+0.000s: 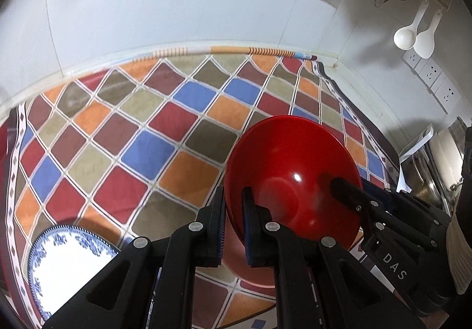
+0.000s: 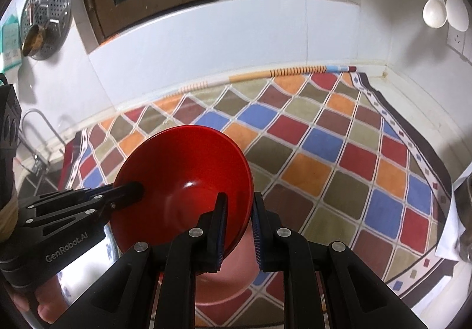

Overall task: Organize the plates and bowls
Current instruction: 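Lift and carry the red-and-black bowl over the pink bowl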

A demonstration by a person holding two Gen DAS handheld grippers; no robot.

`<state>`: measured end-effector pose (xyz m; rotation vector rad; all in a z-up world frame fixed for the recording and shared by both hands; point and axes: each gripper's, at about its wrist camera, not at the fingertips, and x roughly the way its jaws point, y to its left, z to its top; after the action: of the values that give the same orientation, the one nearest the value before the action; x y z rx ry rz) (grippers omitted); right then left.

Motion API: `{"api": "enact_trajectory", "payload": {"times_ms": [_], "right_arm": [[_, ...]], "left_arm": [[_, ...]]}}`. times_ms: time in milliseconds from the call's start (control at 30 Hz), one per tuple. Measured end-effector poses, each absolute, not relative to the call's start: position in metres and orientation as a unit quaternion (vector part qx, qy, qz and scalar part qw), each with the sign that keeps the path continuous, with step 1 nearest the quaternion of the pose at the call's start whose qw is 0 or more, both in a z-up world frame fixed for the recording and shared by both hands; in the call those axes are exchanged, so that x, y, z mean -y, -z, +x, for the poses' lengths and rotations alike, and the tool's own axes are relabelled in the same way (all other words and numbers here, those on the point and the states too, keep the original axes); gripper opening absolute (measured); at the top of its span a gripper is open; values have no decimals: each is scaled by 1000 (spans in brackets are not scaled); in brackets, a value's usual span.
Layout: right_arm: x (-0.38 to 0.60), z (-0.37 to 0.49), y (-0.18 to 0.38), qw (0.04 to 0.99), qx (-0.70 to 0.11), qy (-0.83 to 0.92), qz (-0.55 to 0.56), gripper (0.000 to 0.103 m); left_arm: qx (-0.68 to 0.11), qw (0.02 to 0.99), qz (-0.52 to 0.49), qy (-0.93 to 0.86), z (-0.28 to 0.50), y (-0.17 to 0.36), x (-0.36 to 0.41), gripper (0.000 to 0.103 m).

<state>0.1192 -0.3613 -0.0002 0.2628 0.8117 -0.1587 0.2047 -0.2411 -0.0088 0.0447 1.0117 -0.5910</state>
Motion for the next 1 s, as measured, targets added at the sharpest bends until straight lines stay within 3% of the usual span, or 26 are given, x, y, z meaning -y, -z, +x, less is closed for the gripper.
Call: {"api": "enact_trajectory", "payload": {"times_ms": [1000], "right_arm": [[360, 115, 40, 880, -453, 67, 131, 17]], "left_arm": [[-526, 806, 24, 270, 195, 51, 239, 12]]}}
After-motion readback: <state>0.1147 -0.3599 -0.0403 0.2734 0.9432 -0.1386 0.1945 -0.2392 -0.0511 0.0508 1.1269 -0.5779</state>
